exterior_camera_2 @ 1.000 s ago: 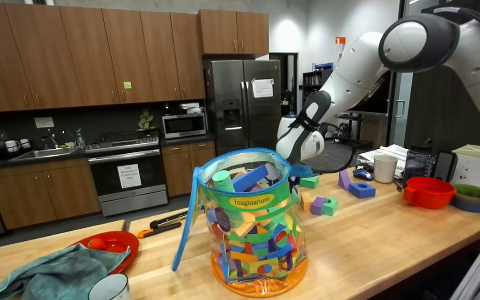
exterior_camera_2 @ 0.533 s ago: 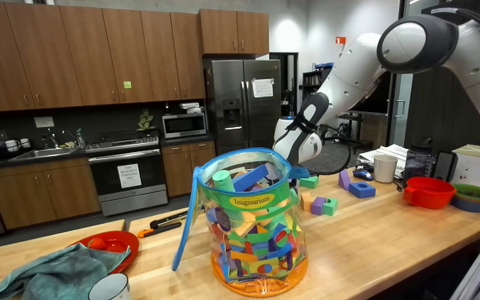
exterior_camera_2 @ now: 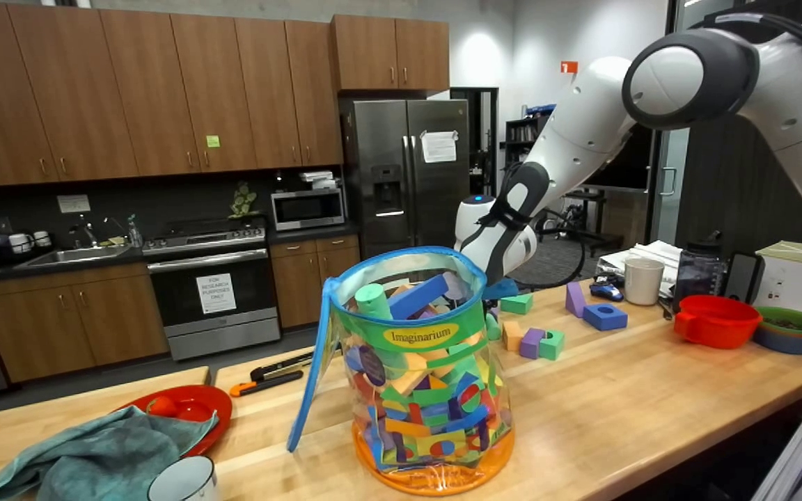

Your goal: Put the green cylinder into the bag

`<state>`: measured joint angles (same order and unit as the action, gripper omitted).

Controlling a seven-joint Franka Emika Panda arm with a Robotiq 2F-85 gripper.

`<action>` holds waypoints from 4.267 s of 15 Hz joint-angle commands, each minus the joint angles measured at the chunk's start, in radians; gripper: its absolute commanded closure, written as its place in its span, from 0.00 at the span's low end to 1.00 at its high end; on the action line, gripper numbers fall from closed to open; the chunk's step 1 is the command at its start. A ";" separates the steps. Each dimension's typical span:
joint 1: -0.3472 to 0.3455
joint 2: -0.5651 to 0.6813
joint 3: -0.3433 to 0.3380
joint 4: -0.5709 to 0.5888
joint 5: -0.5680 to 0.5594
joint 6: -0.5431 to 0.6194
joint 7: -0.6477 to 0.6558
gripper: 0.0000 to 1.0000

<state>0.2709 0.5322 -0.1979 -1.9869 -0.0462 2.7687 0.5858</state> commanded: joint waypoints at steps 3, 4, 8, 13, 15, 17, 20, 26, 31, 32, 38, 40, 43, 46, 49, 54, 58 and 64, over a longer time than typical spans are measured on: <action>0.069 0.015 -0.070 0.025 -0.075 -0.032 0.097 0.00; 0.073 0.016 -0.074 0.028 -0.083 -0.039 0.105 0.00; 0.088 0.018 -0.087 0.053 -0.129 -0.136 0.157 0.00; 0.068 0.016 -0.059 0.079 -0.165 -0.215 0.189 0.00; 0.057 0.016 -0.045 0.087 -0.161 -0.235 0.184 0.00; 0.038 0.016 -0.021 0.090 -0.145 -0.240 0.161 0.00; 0.018 0.017 0.004 0.093 -0.137 -0.237 0.147 0.00; -0.004 0.019 0.028 0.099 -0.136 -0.249 0.135 0.00; -0.021 0.021 0.048 0.114 -0.124 -0.295 0.109 0.00; -0.030 0.022 0.059 0.118 -0.115 -0.306 0.094 0.00; -0.066 0.029 0.098 0.152 -0.087 -0.400 0.023 0.00; -0.050 0.020 0.086 0.128 -0.107 -0.374 0.053 0.00; -0.053 0.024 0.089 0.137 -0.106 -0.387 0.048 0.00; -0.053 0.027 0.090 0.141 -0.106 -0.389 0.047 0.00; -0.072 -0.026 0.125 0.111 -0.039 -0.385 0.022 0.00; -0.078 -0.024 0.131 0.120 0.001 -0.385 0.020 0.00; -0.067 -0.018 0.099 0.122 -0.026 -0.377 0.060 0.00; -0.104 0.029 0.104 0.137 -0.001 -0.301 0.012 0.00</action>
<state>0.1969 0.5407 -0.0996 -1.8479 -0.0581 2.4216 0.6332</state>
